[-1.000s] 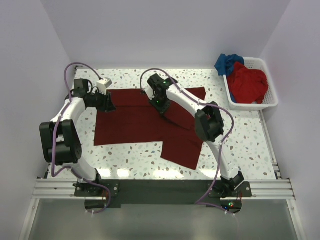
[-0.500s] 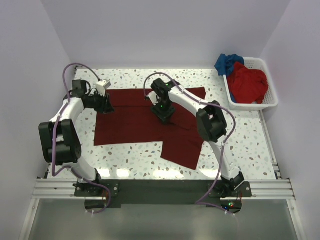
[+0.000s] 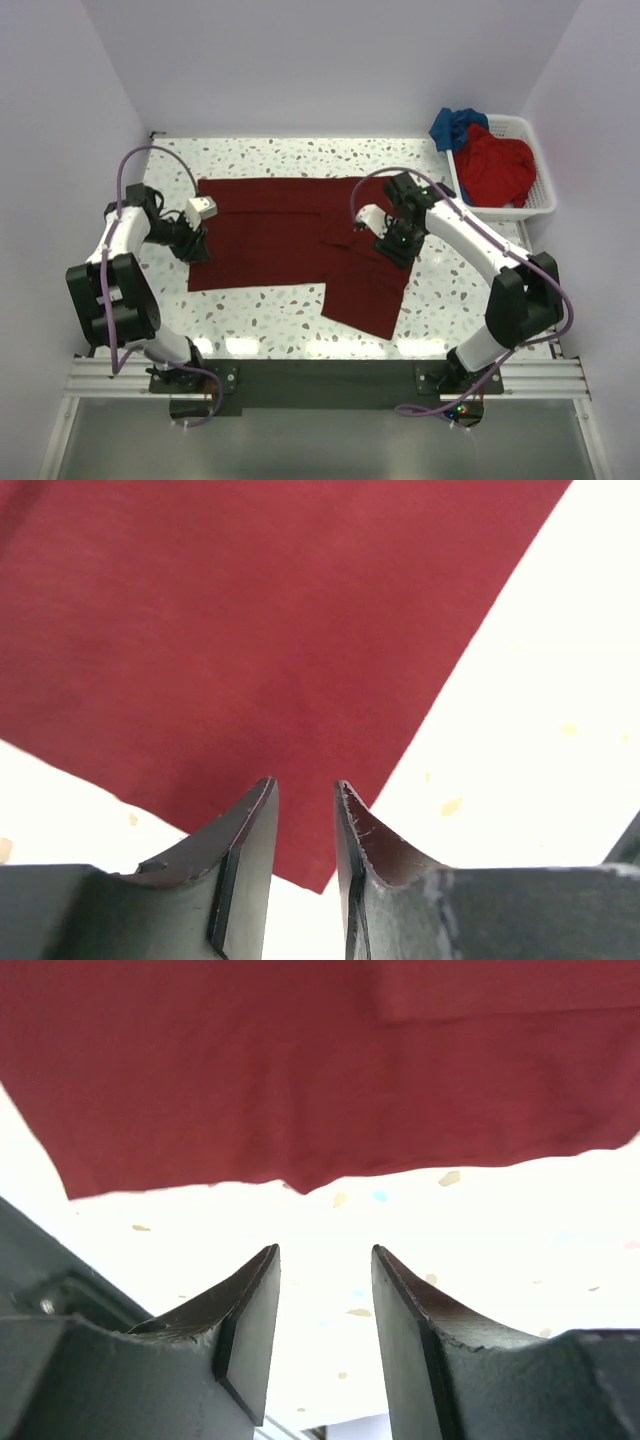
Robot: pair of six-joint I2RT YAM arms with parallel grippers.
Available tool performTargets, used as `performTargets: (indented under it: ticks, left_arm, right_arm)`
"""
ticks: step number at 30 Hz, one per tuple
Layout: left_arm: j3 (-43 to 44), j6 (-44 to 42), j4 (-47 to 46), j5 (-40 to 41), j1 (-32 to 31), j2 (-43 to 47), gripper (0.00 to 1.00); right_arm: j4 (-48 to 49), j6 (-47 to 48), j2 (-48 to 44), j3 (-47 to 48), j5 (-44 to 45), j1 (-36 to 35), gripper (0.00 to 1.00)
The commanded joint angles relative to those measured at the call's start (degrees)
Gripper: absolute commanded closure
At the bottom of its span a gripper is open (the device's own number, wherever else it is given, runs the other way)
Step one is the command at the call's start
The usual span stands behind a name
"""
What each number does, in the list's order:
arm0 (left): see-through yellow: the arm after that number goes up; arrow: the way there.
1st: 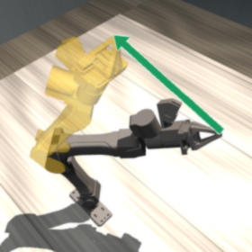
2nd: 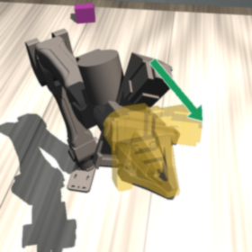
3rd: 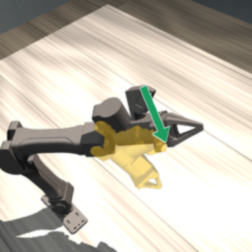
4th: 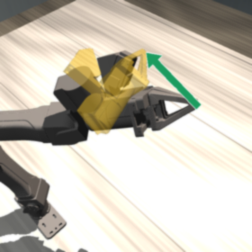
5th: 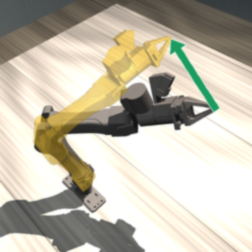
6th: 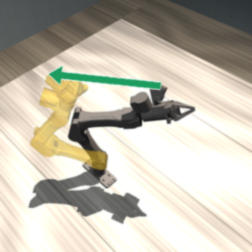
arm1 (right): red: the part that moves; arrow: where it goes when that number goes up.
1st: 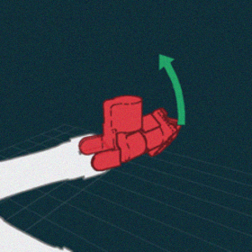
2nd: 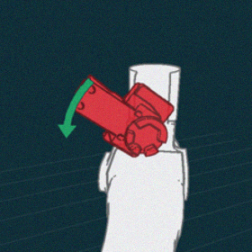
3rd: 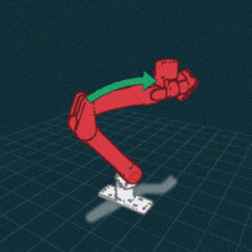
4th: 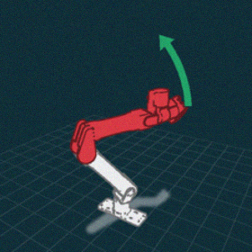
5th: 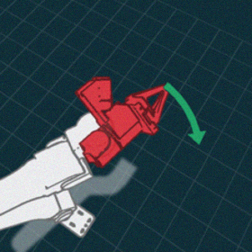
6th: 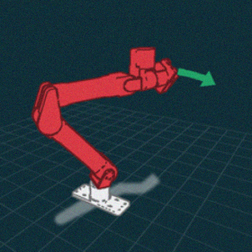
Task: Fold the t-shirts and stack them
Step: Fold the tshirt
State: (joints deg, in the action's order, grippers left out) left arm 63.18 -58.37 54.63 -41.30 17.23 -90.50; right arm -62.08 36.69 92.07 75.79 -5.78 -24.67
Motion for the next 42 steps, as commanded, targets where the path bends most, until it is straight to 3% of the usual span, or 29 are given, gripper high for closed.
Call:
performTargets:
  ticks: [1,7,18,31,34,35,39,42]
  left_arm:
    - [-4.4,-10.1,3.8,0.3,0.3,5.0,0.66]
    - [-10.9,-15.8,0.9,3.1,0.3,9.2,0.65]
    - [-18.7,-25.4,-3.6,7.8,0.3,13.2,0.63]
    - [-27.4,-32.6,-16.5,15.9,0.3,11.1,0.65]
    - [-28.2,-34.0,-16.9,17.3,0.2,9.5,0.73]
    - [-28.4,-34.4,-16.1,17.6,0.3,9.5,0.83]
    - [-29.5,-37.6,-11.3,19.1,0.3,11.8,0.99]
    - [-29.3,-37.2,-9.6,19.7,0.3,13.2,1.00]
  right_arm:
    - [4.9,5.9,-2.2,-7.4,1.6,-2.1,0.56]
    - [12.7,6.6,-1.5,-15.7,5.0,-5.3,0.60]
    - [19.4,6.6,1.6,-20.0,6.8,-8.2,0.62]
    - [21.7,5.1,4.1,-22.4,9.6,-8.3,0.98]
    - [20.8,4.7,4.1,-21.9,9.7,-8.3,1.00]
    - [20.3,4.5,3.7,-21.8,9.4,-8.4,1.00]
    - [17.5,3.8,0.3,-22.3,8.4,-8.4,1.00]
    - [15.6,3.4,-2.1,-23.1,7.8,-8.4,1.00]
